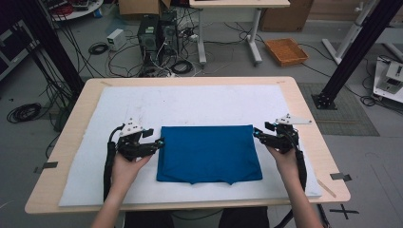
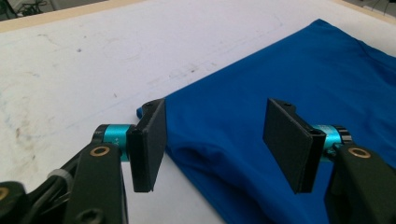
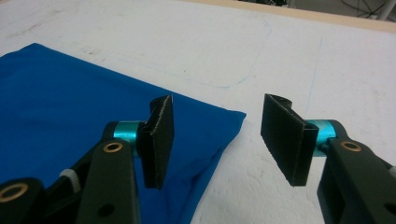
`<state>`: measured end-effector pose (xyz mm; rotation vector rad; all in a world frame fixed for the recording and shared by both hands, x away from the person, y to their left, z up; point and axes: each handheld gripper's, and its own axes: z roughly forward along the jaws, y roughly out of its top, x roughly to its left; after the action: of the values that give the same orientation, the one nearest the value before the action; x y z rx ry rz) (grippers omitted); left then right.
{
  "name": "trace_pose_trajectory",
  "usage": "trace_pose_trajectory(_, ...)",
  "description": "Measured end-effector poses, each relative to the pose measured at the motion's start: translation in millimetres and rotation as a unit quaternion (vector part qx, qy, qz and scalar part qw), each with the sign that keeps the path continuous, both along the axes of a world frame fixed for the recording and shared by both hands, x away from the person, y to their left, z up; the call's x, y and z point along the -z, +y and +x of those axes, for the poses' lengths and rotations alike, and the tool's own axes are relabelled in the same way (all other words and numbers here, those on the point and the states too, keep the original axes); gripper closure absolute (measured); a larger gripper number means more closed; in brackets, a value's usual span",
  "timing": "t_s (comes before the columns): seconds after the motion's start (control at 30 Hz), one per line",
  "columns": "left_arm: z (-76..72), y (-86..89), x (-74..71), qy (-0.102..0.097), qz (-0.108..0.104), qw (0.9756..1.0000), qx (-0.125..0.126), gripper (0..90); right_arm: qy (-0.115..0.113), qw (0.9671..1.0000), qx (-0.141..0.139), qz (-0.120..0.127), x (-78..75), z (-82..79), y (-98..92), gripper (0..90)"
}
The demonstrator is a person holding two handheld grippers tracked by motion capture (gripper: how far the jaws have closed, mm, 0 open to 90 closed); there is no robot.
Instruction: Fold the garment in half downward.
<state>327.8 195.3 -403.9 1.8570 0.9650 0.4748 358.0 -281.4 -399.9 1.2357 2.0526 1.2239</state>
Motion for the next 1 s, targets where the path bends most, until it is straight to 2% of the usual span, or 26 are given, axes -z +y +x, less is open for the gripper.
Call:
trace_pose_trajectory(0.13,-17.4,10.5,-5.6,-0.011,-0.002,0.9998,-0.015,40.1,-0.009,1.0,0.002,-0.003,-0.4,-10.1,-2.4,41.8)
trace_pose_trajectory(0.23,-26.8,18.8,-5.9,-0.018,-0.014,0.9995,-0.024,40.1,-0.014,0.9999,0.008,-0.005,-0.9,-13.6,-8.0,41.3)
trace_pose_trajectory(0.3,-29.9,23.5,-5.1,-0.017,-0.016,0.9993,-0.029,40.1,-0.012,0.9998,0.014,0.003,-0.5,-14.1,-13.0,40.7)
trace_pose_trajectory(0.5,-28.1,28.0,-0.1,-0.012,-0.021,0.9989,-0.04,38.2,-0.006,0.9994,0.029,0.019,2.6,-12.5,-25.6,40.1)
trace_pose_trajectory(0.57,-28.2,26.2,1.5,-0.011,-0.02,0.9991,-0.035,38.2,-0.003,0.9992,0.031,0.026,3.2,-12.6,-28.0,40.0)
trace_pose_trajectory(0.7,-28.2,21.4,3.1,-0.009,-0.005,0.9998,-0.016,37.5,-0.003,0.9989,0.035,0.031,3.1,-11.8,-31.5,39.7)
trace_pose_trajectory(0.83,-29.1,18.7,3.4,-0.01,-0.009,0.9998,-0.017,37.2,-0.001,0.9989,0.037,0.03,4.2,-11.8,-33.8,39.7)
trace_pose_trajectory(1.0,-30.3,15.2,4.0,-0.01,0.001,0.9998,-0.015,37.0,-0.003,0.9987,0.04,0.033,4.7,-12.4,-36.8,39.7)
